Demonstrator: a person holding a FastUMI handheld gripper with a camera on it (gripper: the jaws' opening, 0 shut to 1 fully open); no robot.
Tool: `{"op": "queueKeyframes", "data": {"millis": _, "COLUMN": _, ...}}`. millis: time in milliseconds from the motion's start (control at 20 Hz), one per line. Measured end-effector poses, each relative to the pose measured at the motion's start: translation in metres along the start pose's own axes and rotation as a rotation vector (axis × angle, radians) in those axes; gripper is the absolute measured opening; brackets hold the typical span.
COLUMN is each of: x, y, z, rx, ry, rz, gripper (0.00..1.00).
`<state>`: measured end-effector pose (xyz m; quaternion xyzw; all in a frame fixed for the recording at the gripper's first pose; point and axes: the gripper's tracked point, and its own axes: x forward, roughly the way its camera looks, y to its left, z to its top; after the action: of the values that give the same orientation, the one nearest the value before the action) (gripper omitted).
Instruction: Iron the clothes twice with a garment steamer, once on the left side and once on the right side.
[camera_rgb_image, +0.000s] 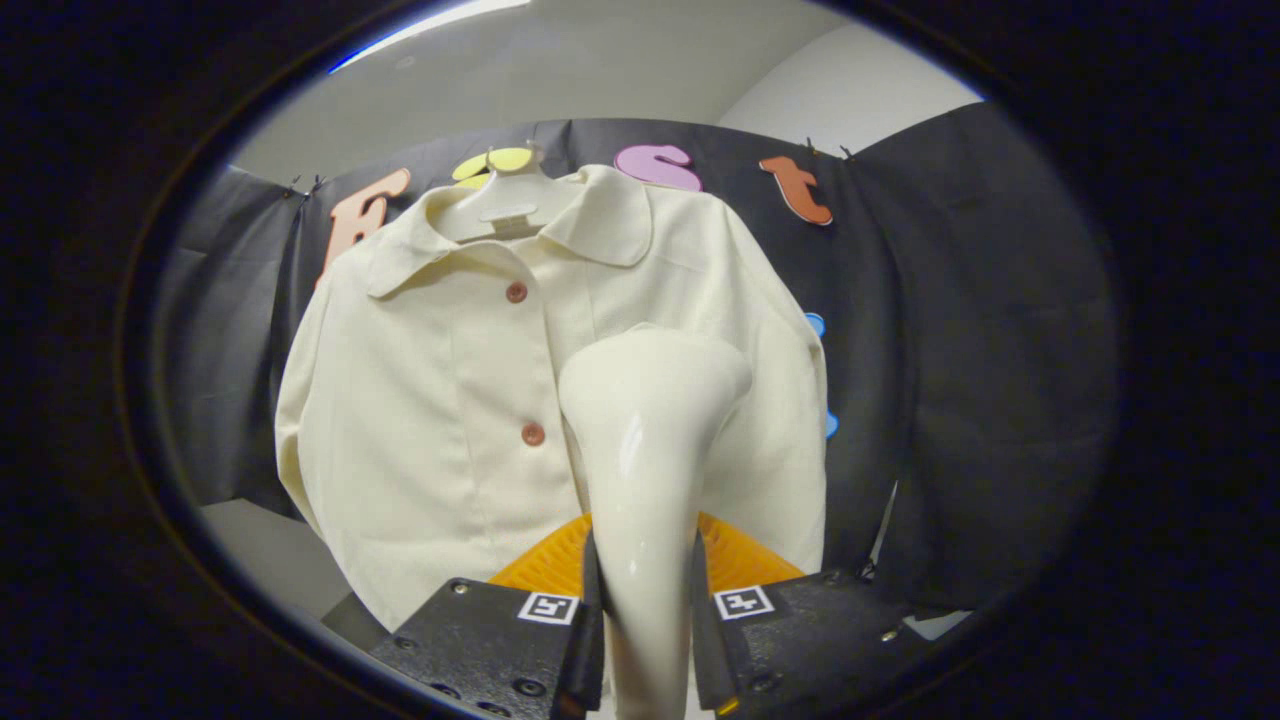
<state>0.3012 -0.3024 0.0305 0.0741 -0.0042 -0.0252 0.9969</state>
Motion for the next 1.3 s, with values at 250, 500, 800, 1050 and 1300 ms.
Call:
{"op": "queueKeyframes", "data": {"millis": 250, "x": -0.012, "y": -0.008, "z": -0.043, "rx": 0.008, "ry": 0.033, "rz": -0.012, "gripper": 0.35}}
{"op": "queueKeyframes", "data": {"millis": 500, "x": -0.024, "y": -0.015, "z": -0.086, "rx": 0.025, "ry": 0.061, "rz": -0.019, "gripper": 0.35}}
{"op": "queueKeyframes", "data": {"millis": 800, "x": -0.038, "y": -0.028, "z": -0.141, "rx": 0.070, "ry": 0.085, "rz": -0.047, "gripper": 0.35}}
{"op": "queueKeyframes", "data": {"millis": 1050, "x": -0.052, "y": -0.040, "z": -0.183, "rx": 0.059, "ry": 0.122, "rz": -0.080, "gripper": 0.35}}
{"op": "queueKeyframes", "data": {"millis": 1300, "x": -0.060, "y": -0.041, "z": -0.219, "rx": 0.089, "ry": 0.135, "rz": -0.067, "gripper": 0.35}}
